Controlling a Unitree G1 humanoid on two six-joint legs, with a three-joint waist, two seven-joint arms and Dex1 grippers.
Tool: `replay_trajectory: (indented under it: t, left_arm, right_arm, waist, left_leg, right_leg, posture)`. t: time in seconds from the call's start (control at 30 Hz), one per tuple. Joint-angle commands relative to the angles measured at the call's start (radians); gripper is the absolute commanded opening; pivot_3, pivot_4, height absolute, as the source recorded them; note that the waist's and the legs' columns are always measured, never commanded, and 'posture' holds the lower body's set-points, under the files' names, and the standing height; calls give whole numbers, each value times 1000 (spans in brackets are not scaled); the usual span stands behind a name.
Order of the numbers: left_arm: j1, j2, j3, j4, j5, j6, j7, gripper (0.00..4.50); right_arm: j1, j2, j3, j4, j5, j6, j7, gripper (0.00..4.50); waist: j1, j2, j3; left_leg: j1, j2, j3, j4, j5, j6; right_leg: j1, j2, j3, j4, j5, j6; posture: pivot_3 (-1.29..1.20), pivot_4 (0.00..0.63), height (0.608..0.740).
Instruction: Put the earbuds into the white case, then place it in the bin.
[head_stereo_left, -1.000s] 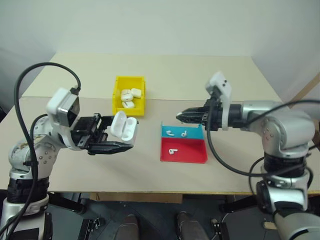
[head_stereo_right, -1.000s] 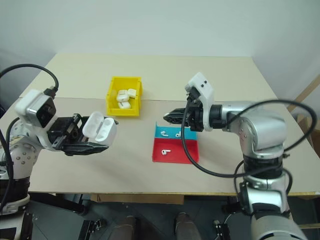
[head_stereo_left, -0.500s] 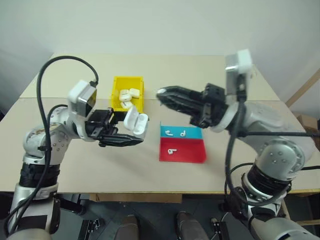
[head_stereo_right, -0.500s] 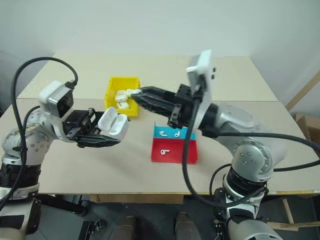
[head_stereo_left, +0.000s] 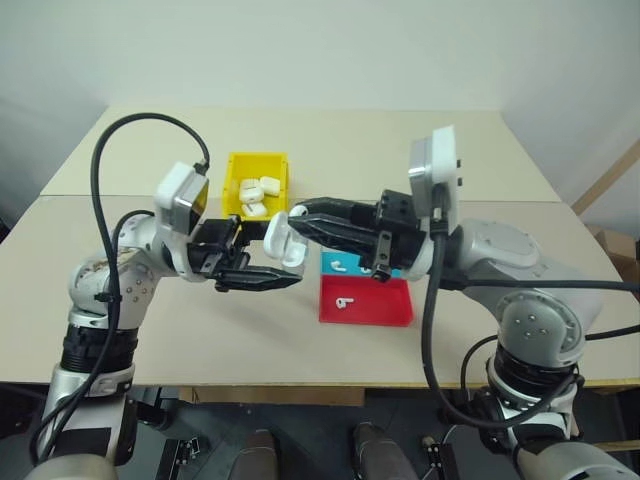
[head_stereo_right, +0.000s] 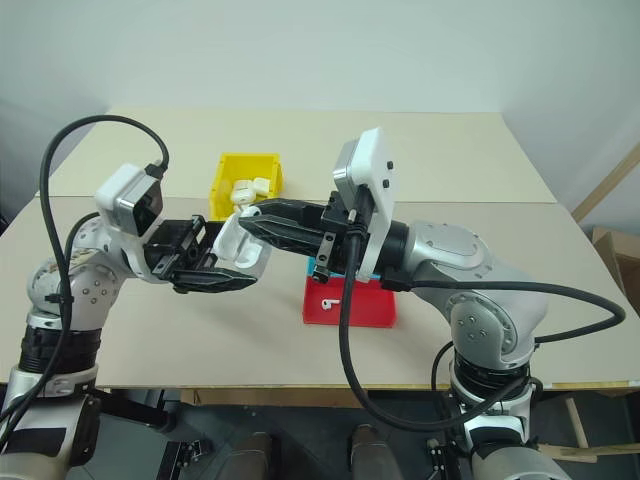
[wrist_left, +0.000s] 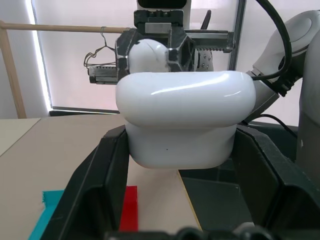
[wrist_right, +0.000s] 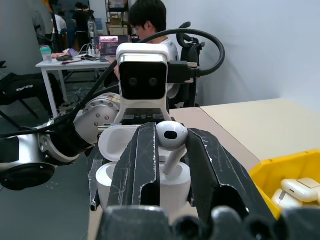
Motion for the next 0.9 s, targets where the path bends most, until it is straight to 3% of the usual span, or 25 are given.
replay_trajectory:
  t: [0.03,0.57,0.9]
  left_arm:
    - [-31,-8,-5,-13,9,1,27,2769]
    - [-42,-15,-7,-6,14,13,25,2769]
    - [-51,-19,-13,11,24,6,17,2769]
  right_arm:
    - [-7,-21,-7,-20,22,-51,-9,632]
    - [43,-124,52,3,-46,-164,-12,632]
    - [29,-131,93,23,-73,-211,-15,632]
  waist:
    - [0,0,0]
    - [0,0,0]
    - [1,0,0]
  left_leg:
    - [0,0,0,0,0,0]
    - [0,0,0,0,0,0]
    - [0,0,0,0,0,0]
  right_leg:
    - [0,0,0,0,0,0]
    - [0,0,0,0,0,0]
    - [0,0,0,0,0,0]
  posture:
    - [0,150,740]
    - [0,150,740]
    - [0,150,740]
